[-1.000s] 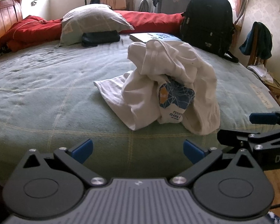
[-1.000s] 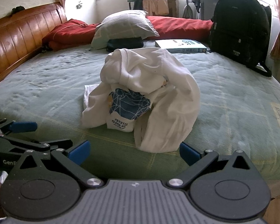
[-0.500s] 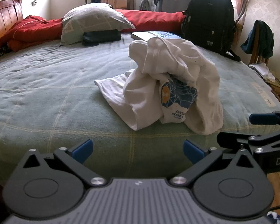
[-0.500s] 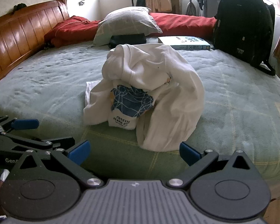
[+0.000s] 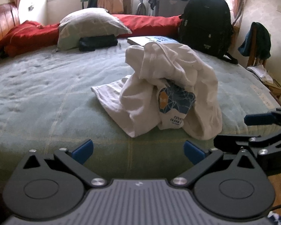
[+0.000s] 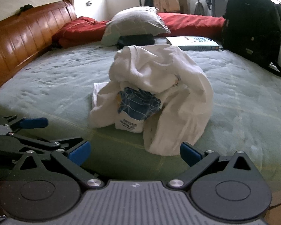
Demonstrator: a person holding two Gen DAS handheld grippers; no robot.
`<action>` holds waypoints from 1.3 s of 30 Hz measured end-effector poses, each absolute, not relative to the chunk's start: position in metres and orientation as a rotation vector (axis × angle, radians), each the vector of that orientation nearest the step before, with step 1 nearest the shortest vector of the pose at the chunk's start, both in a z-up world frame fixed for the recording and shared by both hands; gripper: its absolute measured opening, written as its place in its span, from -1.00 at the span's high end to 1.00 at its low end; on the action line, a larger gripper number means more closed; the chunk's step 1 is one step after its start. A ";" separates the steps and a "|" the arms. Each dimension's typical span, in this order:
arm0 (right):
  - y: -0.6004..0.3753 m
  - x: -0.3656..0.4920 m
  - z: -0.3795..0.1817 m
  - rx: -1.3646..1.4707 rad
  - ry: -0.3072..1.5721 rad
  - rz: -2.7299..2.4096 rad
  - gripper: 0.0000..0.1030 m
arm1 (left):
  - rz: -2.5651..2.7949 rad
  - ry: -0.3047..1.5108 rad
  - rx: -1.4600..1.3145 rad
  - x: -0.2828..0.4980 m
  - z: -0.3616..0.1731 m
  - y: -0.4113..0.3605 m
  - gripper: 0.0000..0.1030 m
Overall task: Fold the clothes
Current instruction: 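Approach the crumpled white shirt with both grippers open, then grasp the white shirt fabric with the right gripper while the left gripper grasps another part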
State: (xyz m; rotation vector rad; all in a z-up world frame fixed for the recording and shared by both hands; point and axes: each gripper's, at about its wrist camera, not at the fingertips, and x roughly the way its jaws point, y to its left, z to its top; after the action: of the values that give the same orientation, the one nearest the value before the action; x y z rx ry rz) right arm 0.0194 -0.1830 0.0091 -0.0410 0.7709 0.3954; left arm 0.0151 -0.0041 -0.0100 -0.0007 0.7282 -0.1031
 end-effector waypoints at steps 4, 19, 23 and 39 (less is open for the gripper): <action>-0.184 0.021 0.009 -0.049 0.765 0.411 -1.00 | -0.132 0.737 0.040 0.022 -0.012 -0.009 -0.98; -0.195 0.040 -0.001 -0.005 0.710 0.556 -1.00 | -0.199 0.737 0.046 0.040 -0.019 -0.009 -0.98; -0.197 0.051 -0.002 -0.007 0.709 0.608 -1.00 | -0.233 0.756 0.012 0.049 -0.023 -0.006 -0.98; -0.209 0.090 0.014 -0.095 0.719 0.646 -0.95 | -0.266 0.725 0.097 0.078 -0.011 -0.006 -0.98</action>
State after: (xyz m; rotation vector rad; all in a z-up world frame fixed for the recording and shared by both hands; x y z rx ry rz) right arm 0.0897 -0.2092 0.0143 -0.0949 0.7189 0.6458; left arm 0.0778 -0.0061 -0.0114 0.0972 0.7247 -0.2663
